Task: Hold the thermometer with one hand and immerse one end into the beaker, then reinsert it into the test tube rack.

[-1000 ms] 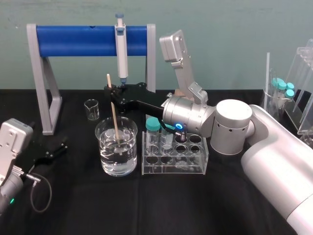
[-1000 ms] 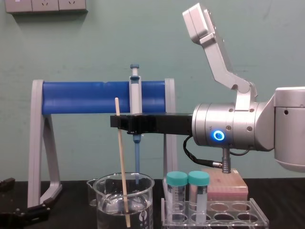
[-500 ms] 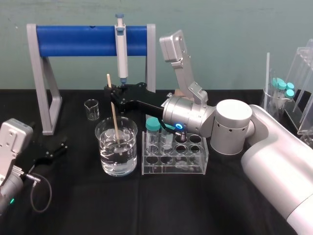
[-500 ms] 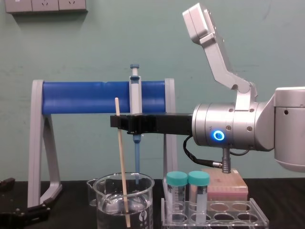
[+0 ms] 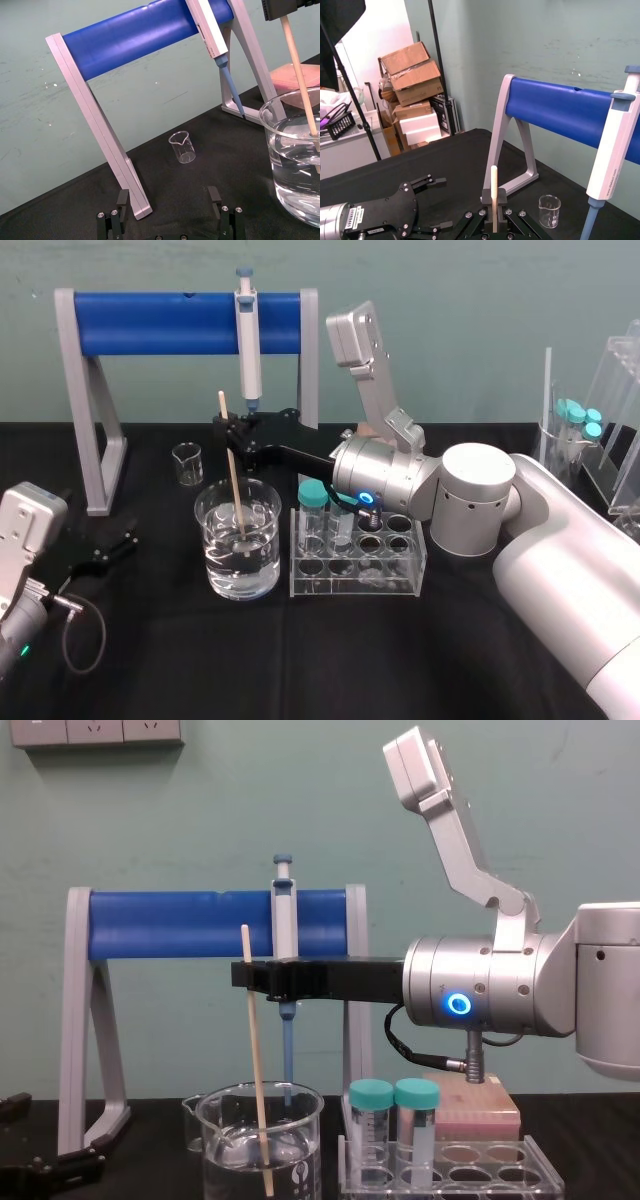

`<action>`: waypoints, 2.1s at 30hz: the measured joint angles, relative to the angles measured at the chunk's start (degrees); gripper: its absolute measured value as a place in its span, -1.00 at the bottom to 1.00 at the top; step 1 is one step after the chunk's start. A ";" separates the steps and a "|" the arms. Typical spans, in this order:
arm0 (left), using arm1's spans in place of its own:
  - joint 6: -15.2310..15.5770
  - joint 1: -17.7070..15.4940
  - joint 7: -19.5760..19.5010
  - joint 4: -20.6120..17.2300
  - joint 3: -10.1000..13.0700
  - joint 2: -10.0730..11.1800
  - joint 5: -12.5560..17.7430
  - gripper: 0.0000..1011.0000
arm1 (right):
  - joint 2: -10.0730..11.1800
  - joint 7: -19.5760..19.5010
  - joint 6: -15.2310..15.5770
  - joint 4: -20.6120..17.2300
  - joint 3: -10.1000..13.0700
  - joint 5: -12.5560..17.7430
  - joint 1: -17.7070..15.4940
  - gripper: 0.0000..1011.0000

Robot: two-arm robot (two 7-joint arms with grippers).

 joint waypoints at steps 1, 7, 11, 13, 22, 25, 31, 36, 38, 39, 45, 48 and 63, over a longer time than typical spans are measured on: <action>0.00 0.00 0.00 0.00 0.00 0.00 0.00 0.99 | 0.00 0.00 0.00 0.00 0.00 0.00 0.00 -0.89; 0.00 0.00 0.00 0.00 0.00 0.00 0.00 0.99 | 0.00 0.00 0.00 0.00 0.00 0.00 0.00 -0.89; 0.00 0.00 0.00 0.00 0.00 0.00 0.00 0.99 | 0.00 0.00 0.00 0.00 0.00 0.00 0.00 -0.89; 0.00 0.00 0.00 0.00 0.00 0.00 0.00 0.99 | 0.00 0.00 0.00 0.00 0.00 0.00 0.00 -0.89; 0.00 0.00 0.00 0.00 0.00 0.00 0.00 0.99 | 0.00 0.00 0.00 0.00 0.00 0.00 0.00 -0.89; 0.00 0.00 0.00 0.00 0.00 0.00 0.00 0.99 | 0.00 0.00 0.00 0.00 0.00 0.00 0.00 -0.89; 0.00 0.00 0.00 0.00 0.00 0.00 0.00 0.99 | 0.00 0.00 0.00 0.00 0.00 0.00 0.00 -0.89; 0.00 0.00 0.00 0.00 0.00 0.00 0.00 0.99 | 0.00 0.00 0.00 0.00 0.00 0.00 0.00 -0.89; 0.00 0.00 0.00 0.00 0.00 0.00 0.00 0.99 | 0.00 0.00 0.00 0.00 0.00 0.00 0.00 -0.89; 0.00 0.00 0.00 0.00 0.00 0.00 0.00 0.99 | 0.00 0.00 0.00 0.00 0.00 0.00 0.00 -0.89; 0.00 0.00 0.00 0.00 0.00 0.00 0.00 0.99 | 0.00 0.00 0.00 0.00 0.00 0.00 0.00 -0.89; 0.00 0.00 0.00 0.00 0.00 0.00 0.00 0.99 | 0.00 0.00 0.00 0.00 0.00 0.00 0.00 -0.89; 0.00 0.00 0.00 0.00 0.00 0.00 0.00 0.99 | 0.00 0.00 0.00 0.00 0.00 0.00 0.00 -0.89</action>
